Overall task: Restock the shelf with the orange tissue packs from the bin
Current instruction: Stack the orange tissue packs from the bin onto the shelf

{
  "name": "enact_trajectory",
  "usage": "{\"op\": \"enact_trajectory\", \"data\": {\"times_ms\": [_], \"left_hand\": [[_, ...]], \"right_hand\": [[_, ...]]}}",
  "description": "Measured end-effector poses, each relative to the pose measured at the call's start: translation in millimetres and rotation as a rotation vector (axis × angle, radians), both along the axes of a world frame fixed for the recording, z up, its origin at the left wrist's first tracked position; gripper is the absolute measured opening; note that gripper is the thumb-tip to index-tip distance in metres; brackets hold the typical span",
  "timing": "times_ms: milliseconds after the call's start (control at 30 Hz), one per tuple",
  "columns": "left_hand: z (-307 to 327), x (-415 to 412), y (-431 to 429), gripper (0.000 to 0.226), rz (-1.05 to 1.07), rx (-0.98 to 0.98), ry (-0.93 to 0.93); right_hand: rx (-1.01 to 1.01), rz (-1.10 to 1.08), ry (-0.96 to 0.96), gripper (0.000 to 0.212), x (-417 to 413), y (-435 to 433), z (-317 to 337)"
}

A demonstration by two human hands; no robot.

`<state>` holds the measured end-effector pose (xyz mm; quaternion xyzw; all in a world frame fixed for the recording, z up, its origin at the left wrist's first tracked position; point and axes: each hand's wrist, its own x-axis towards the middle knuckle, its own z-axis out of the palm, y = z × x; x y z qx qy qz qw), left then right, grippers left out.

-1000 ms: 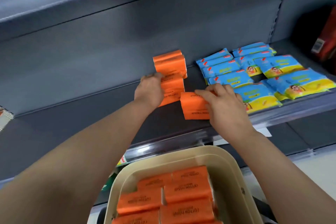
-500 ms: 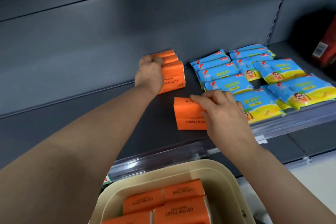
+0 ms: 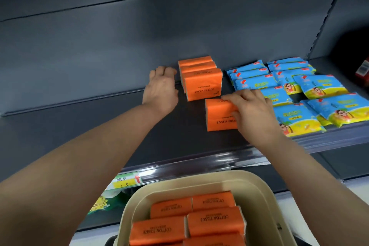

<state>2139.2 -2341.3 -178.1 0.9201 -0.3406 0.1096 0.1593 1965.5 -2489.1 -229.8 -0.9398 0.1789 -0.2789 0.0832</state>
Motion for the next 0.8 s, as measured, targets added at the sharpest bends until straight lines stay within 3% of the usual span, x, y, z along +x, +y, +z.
{"op": "enact_trajectory", "data": {"times_ms": [167,800], "left_hand": [[3,-1,32,0.051,0.010,0.014,0.025],[-8,3,34,0.049,-0.099,-0.046,0.053]], "right_hand": [[-0.016,0.031,0.143,0.055,49,11,19],[-0.096,-0.021,0.163,0.070,106,22,16]]}}
